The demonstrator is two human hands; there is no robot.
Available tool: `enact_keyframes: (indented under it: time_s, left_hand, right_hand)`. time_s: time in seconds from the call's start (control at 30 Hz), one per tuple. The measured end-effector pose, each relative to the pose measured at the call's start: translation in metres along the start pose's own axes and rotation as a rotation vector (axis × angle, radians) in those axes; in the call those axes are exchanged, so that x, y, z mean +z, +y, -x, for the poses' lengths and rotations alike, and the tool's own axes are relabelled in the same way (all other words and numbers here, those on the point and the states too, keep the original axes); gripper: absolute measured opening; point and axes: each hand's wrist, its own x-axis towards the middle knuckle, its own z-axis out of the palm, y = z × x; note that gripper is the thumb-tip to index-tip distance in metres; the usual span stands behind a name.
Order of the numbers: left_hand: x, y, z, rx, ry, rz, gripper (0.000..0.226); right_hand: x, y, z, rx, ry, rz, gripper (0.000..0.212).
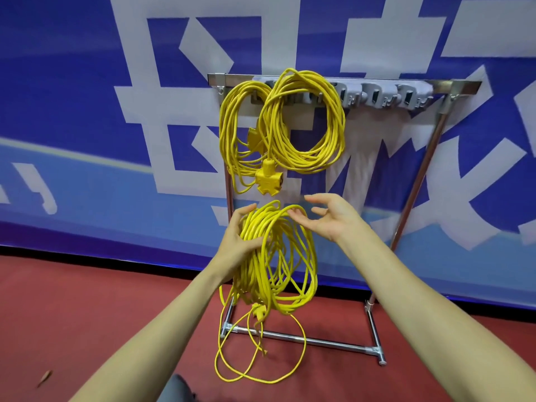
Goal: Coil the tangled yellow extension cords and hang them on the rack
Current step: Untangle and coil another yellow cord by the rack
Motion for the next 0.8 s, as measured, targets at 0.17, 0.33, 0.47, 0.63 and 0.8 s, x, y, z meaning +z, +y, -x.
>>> enact_keyframes:
  time_s: [0.17, 0.33, 0.47, 0.63, 0.8]
  left_hand:
    - [0.005, 0.004, 0.001, -0.149, 0.012, 0.213, 0.074]
    - [0.006, 0.000, 0.003, -0.284, 0.026, 0.359, 0.072]
    - [0.012, 0.002, 0.004, -0.310, 0.036, 0.331, 0.062]
    - [0.019, 0.005, 0.006, -0.271, 0.052, 0.078, 0.068]
    - [0.010, 0.011, -0.002, -0.237, 0.112, 0.096, 0.065]
  right_hand:
    - [0.006, 0.014, -0.007, -0.046, 0.054, -0.040, 0.054]
    - [0.005, 0.028, -0.014, -0.162, 0.103, 0.106, 0.043]
    - [0.006, 0.041, -0.015, -0.212, 0.152, 0.169, 0.021]
    - [-0.002, 0.035, -0.022, -0.106, 0.088, 0.112, 0.011]
    - [-0.037, 0.017, -0.029, -0.198, 0.176, 0.677, 0.017]
